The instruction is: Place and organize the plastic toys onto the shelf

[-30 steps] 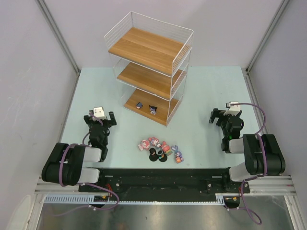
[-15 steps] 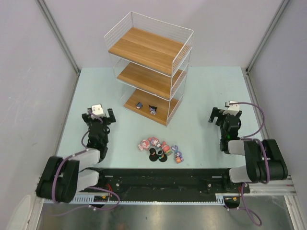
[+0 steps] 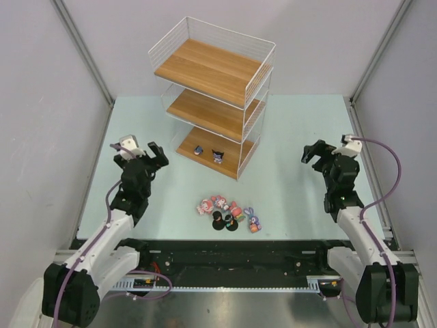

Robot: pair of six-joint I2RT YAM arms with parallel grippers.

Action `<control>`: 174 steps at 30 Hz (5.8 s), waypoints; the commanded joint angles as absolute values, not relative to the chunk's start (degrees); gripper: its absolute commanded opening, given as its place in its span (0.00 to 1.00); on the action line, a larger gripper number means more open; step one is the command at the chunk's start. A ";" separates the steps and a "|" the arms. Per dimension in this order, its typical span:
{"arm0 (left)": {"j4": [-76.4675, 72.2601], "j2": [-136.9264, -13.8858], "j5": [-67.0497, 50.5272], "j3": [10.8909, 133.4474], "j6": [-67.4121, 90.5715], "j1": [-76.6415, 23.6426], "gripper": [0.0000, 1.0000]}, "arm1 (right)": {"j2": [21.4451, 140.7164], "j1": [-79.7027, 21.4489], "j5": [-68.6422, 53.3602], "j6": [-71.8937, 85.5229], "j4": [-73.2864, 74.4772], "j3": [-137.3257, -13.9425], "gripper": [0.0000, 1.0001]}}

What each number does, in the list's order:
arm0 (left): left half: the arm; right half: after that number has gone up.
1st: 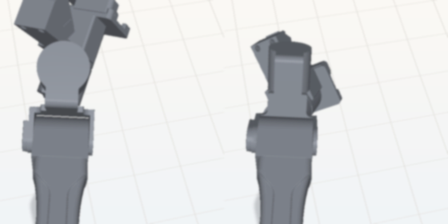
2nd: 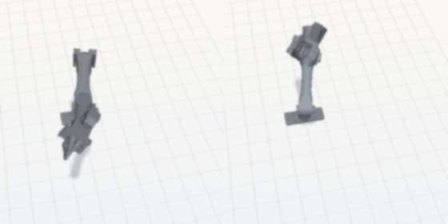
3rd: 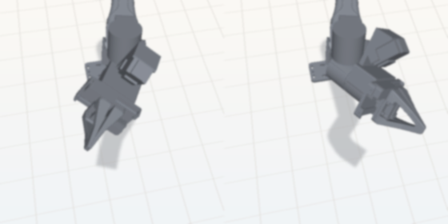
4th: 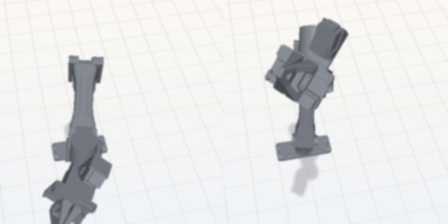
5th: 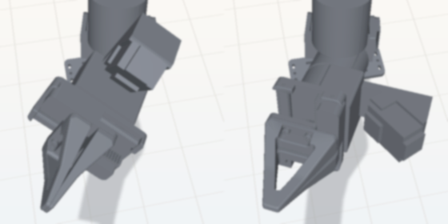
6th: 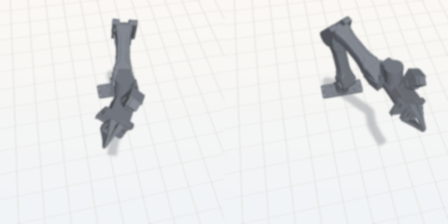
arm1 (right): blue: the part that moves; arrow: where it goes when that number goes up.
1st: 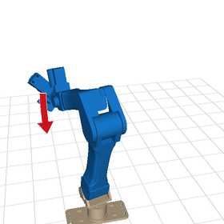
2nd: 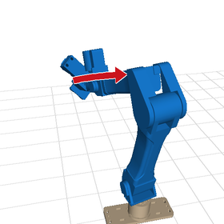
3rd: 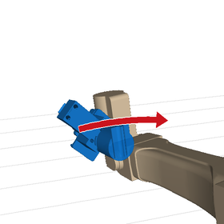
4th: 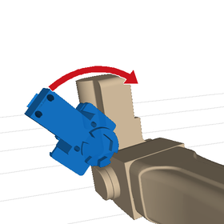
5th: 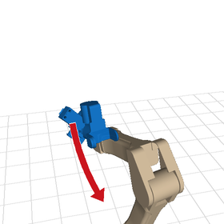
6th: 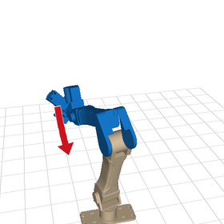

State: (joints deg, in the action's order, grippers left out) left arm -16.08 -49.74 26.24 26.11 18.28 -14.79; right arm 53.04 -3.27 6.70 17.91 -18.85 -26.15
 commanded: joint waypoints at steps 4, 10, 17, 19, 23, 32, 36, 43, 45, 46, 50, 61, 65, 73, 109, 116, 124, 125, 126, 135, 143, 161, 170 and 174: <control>1.12 -44.39 17.48 27.42 26.98 -20.20 1.00 | 49.40 0.54 -10.96 28.30 -2.74 -28.65 1.00; 7.64 -44.82 26.71 28.74 27.86 -36.46 1.00 | 46.06 -12.29 1.80 24.53 7.98 -28.65 1.00; 9.58 -49.56 34.53 28.56 35.06 -50.69 1.00 | 42.98 -19.51 6.68 24.96 8.79 -26.63 1.00; 10.28 -52.02 35.77 28.91 37.70 -52.37 1.00 | 42.80 -19.51 6.86 25.05 8.79 -26.63 1.00; 12.04 -57.56 38.14 30.32 41.30 -55.89 1.00 | 43.59 -19.60 4.92 25.22 8.96 -26.63 1.00; 11.61 -65.21 38.06 30.76 39.22 -58.54 0.99 | 41.40 -19.60 5.89 25.49 11.51 -26.63 1.00; 6.86 -64.43 36.30 29.36 36.66 -58.54 0.99 | 41.22 -19.60 5.10 25.23 11.78 -26.63 1.00; 2.99 -65.83 31.91 28.48 34.10 -58.54 0.91 | 40.96 -19.51 3.52 24.17 11.87 -26.63 1.00; 1.59 -66.27 30.24 28.30 32.79 -58.54 0.85 | 41.04 -19.51 2.90 24.08 11.95 -26.63 1.00; 1.32 -66.36 29.80 28.21 32.35 -58.54 0.84 | 40.96 -19.51 2.90 24.17 12.04 -26.63 1.00; 0.53 -67.23 28.04 28.04 29.89 -58.54 0.81 | 40.96 -19.60 2.11 23.64 12.13 -26.63 1.00; -1.58 -66.71 24.79 24.96 28.74 -57.39 0.66 | 41.40 -19.60 0.70 23.12 11.95 -26.63 1.00; -2.37 -66.88 23.82 26.45 27.87 -57.04 0.66 | 42.45 -19.51 -1.39 22.94 11.25 -26.63 0.99; -2.55 -69.00 22.24 29.62 27.33 -57.04 0.65 | 45.26 -22.93 -13.36 19.16 7.12 -26.89 0.72; -2.11 -83.58 19.69 39.82 27.33 -55.99 0.62 | 57.22 -42.54 -3.87 18.46 8.43 -36.39 0.55; -2.55 -84.55 18.02 38.67 28.30 -54.40 0.83 | 57.83 -42.54 -2.81 18.11 9.14 -36.39 0.65; -4.13 -87.36 15.82 38.85 28.83 -54.40 0.84 | 58.62 -42.63 -2.20 17.93 9.49 -36.39 0.68; -4.22 -87.62 15.47 38.85 28.74 -54.40 0.84 | 58.54 -42.54 -2.11 17.93 9.58 -36.39 0.68; -4.39 -87.80 15.38 38.85 28.91 -54.40 0.83 | 58.54 -42.54 -2.02 17.84 9.67 -36.39 0.68; -5.45 -87.63 13.89 37.35 29.27 -54.40 0.59 | 58.80 -42.54 -1.49 17.75 10.11 -36.39 0.68; -5.10 -86.84 13.80 36.91 29.44 -54.40 0.47 | 58.54 -42.54 -1.41 17.93 10.46 -36.39 0.68; 3.51 -75.14 17.14 42.28 25.40 -54.40 0.51 | 50.63 -42.54 -2.46 20.83 10.81 -36.39 0.69; 2.11 -81.03 15.30 40.26 27.95 -54.40 0.69 | 51.41 -42.45 -2.29 20.57 12.04 -36.30 0.71; 1.14 -81.82 14.41 39.82 28.30 -54.49 0.70 | 52.64 -42.36 -2.20 20.30 12.04 -36.30 0.72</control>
State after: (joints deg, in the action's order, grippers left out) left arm 3.05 -81.54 15.79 40.27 27.00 -54.46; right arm 51.62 -42.28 -2.39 19.94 12.19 -34.22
